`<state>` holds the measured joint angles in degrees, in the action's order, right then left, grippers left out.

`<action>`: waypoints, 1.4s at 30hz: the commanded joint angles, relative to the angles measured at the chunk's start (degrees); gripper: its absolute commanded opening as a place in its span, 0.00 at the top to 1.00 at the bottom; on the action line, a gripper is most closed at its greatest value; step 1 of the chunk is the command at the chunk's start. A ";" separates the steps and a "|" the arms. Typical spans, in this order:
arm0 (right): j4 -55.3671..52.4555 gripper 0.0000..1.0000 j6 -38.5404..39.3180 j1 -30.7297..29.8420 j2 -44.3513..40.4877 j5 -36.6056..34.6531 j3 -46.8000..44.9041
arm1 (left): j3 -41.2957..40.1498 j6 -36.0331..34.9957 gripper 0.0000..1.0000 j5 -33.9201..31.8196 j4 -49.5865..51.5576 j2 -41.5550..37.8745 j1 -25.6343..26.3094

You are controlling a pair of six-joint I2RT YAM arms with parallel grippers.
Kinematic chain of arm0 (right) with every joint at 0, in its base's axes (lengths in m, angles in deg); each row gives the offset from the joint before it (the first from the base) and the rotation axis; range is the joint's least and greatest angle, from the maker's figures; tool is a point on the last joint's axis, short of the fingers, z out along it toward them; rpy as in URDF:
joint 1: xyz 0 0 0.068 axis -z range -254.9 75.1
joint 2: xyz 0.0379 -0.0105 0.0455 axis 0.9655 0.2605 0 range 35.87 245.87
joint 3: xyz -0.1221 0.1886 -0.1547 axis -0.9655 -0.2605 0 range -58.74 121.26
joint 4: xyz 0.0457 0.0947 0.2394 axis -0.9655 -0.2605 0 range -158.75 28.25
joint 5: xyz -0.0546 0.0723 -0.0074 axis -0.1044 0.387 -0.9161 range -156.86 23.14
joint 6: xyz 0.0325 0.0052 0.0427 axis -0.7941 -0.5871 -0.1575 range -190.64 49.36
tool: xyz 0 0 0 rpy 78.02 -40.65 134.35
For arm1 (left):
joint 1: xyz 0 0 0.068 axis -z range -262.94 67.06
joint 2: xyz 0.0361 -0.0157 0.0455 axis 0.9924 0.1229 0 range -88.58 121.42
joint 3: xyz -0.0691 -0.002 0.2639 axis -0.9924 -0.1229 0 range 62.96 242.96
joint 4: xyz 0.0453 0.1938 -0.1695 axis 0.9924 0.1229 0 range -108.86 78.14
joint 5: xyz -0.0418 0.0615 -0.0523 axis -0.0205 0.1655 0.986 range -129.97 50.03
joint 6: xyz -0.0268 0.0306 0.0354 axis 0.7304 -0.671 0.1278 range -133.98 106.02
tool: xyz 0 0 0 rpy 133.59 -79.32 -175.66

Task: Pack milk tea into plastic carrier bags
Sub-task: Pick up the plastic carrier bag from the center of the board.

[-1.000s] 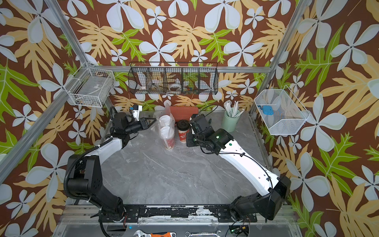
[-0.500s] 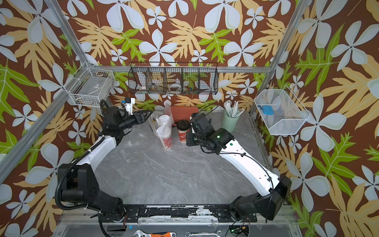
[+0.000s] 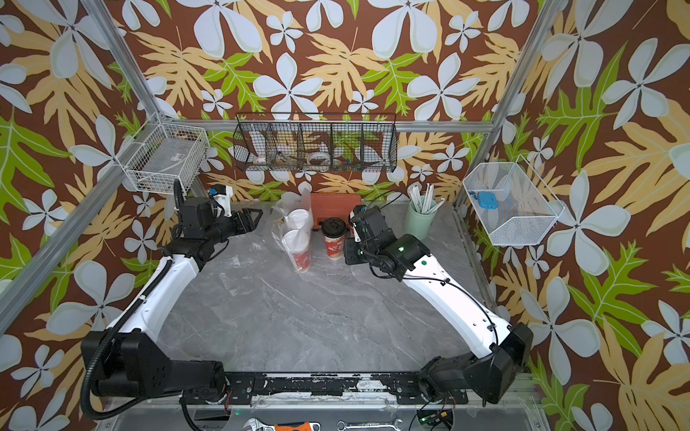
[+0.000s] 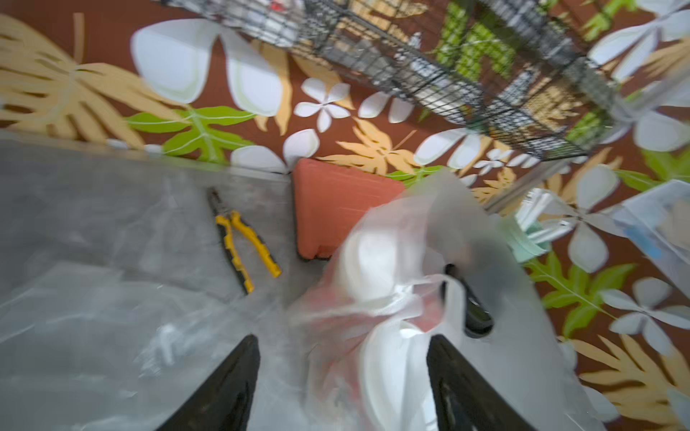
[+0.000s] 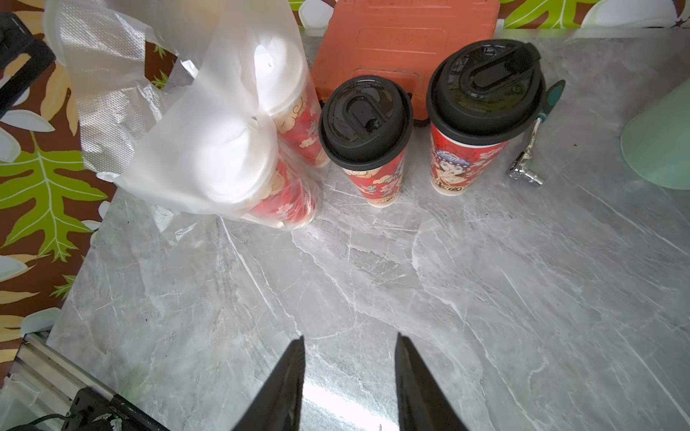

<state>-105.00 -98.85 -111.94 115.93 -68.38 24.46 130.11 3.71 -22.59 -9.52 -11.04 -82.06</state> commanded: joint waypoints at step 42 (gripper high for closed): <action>3.37 0.55 1.42 3.55 -4.24 2.08 -7.61 | -17.95 3.62 0.97 -10.79 8.08 7.03 3.51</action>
<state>-102.09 -97.27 -108.33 112.14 -65.78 16.98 113.15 5.94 -33.91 -2.63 -0.73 -78.60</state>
